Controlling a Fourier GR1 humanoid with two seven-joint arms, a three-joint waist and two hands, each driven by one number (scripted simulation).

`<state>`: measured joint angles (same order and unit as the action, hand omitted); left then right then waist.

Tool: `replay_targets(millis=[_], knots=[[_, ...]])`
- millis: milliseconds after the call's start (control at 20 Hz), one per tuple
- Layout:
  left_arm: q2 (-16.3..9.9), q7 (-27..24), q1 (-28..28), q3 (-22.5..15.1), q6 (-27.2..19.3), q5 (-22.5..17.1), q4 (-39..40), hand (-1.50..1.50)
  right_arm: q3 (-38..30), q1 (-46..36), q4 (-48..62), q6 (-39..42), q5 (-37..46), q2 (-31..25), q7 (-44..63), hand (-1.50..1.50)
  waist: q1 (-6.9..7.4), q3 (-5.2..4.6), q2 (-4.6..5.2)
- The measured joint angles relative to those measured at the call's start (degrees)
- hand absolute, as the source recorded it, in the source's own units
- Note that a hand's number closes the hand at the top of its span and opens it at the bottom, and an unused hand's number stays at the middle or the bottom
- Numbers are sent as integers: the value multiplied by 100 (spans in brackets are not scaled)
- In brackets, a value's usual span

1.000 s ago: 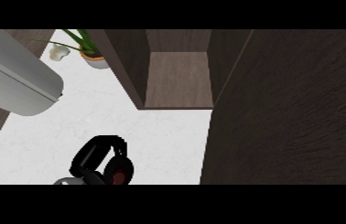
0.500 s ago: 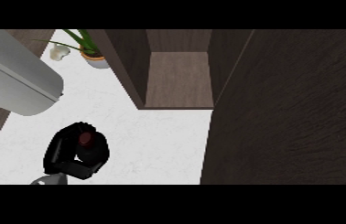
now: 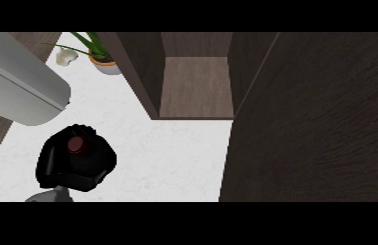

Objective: Pick up the wine, place it into the cabinet and close the cabinet

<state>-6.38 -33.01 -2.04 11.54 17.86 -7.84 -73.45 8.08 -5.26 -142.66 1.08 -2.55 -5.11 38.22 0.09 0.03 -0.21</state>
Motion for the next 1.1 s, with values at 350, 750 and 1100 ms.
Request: replay_targets(millis=[350,750,1100], knots=[[242,1271,79,-377,-137,-357,-1416,150,-39,59,6,34,-1,17,-78,-150,-6,1,3],[530,2599,-27,-1147,-837,-255,-2645,150,68,204,23,100,6,101,-239,-150,-21,0,7],[616,3293,-548,-2114,-1813,-272,-3045,150,69,96,10,15,23,106,-80,-150,-39,-2,10]])
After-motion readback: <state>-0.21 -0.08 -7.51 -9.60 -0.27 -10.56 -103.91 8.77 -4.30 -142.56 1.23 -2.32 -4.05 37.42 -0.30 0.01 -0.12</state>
